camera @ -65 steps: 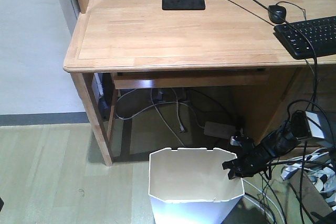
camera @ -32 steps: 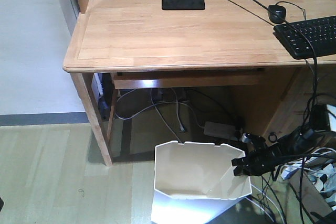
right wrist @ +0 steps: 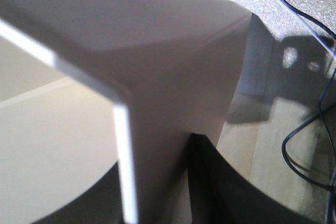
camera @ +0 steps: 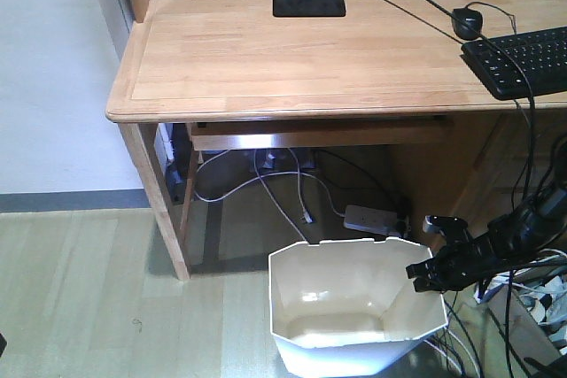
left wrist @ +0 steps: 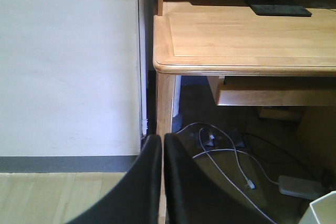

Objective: Move trash bin to bedside with robot
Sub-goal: 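Drag the gripped bin out from under the desk toward the robot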

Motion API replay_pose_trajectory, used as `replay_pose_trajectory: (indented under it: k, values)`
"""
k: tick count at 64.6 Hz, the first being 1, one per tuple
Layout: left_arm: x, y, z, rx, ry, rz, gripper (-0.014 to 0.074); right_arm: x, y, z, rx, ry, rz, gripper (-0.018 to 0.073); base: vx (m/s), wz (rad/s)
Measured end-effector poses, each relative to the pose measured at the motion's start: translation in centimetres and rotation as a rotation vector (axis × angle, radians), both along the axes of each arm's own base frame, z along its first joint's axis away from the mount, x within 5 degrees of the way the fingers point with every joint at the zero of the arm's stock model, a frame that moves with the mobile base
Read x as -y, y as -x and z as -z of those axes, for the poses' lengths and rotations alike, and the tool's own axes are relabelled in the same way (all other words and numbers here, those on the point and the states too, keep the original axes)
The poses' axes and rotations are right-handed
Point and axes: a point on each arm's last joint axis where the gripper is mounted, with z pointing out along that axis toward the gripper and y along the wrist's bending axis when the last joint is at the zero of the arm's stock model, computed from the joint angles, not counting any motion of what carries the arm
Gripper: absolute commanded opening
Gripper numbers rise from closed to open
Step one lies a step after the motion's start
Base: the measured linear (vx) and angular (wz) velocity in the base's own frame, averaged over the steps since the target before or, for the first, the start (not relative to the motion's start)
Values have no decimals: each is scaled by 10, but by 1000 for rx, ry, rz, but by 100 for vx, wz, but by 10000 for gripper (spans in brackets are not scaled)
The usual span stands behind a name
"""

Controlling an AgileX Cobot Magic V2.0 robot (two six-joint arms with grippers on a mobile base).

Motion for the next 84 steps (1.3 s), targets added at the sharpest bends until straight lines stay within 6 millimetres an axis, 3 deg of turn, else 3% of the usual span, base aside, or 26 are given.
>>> replay_pose_trajectory:
  k: [20,50,61,84]
  values:
    - [0,0,0,0,0,0,-6,-2,6,-31,13,-4,-30,-5,0,0]
    - [0,0,0,0,0,0,-6,20,-1,-31,56,115,-19,-2,0,0]
    - [0,0,0,0,0,0,-6,27,-5,-34,77,67,-15,-2,0,0]
    - [0,0,0,0,0,0,-6,10,-5,-42,79,-135,-40,-2,0,0]
